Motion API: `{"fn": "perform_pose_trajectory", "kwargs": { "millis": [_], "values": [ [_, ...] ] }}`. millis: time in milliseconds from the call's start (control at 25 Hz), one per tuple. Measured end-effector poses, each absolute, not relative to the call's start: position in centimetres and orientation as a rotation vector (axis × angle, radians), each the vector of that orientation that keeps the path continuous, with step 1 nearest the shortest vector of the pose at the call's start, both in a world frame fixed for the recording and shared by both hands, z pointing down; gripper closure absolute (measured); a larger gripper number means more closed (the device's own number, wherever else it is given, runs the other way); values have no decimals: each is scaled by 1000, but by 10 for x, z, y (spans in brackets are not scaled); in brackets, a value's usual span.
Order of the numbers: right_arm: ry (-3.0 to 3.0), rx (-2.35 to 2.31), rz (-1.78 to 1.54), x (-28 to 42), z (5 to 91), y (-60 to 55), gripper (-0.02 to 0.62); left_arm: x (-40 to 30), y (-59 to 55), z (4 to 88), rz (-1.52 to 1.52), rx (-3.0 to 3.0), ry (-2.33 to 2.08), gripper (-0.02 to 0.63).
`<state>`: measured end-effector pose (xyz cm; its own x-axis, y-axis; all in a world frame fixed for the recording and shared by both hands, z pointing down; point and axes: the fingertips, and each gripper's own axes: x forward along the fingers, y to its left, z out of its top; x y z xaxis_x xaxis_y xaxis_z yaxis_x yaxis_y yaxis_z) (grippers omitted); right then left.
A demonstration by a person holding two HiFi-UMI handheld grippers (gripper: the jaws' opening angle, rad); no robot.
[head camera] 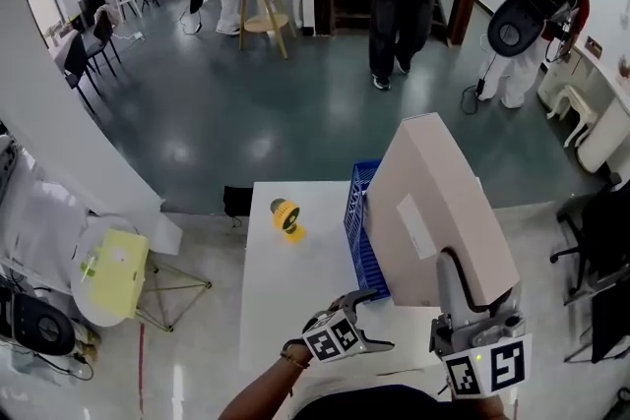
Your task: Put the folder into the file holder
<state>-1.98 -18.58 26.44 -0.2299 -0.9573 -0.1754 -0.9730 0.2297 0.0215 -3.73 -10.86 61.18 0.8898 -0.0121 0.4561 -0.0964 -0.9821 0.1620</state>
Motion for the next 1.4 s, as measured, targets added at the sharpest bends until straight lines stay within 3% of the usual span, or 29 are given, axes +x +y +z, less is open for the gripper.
{"fn": "perform_pose_trajectory", "kwargs": {
  "millis": [440,1080,1400],
  "values": [
    [2290,-1911,301,-38,300,-194,321,-43,-112,599,427,3024,-203,58],
    [2278,-1956,252,-46,325,-205,321,-108,-184,536,64,3010,-1001,71],
    [2321,-1993,223,-53,363,-224,321,-136,-201,525,-15,2919,-1148,106]
  ]
}}
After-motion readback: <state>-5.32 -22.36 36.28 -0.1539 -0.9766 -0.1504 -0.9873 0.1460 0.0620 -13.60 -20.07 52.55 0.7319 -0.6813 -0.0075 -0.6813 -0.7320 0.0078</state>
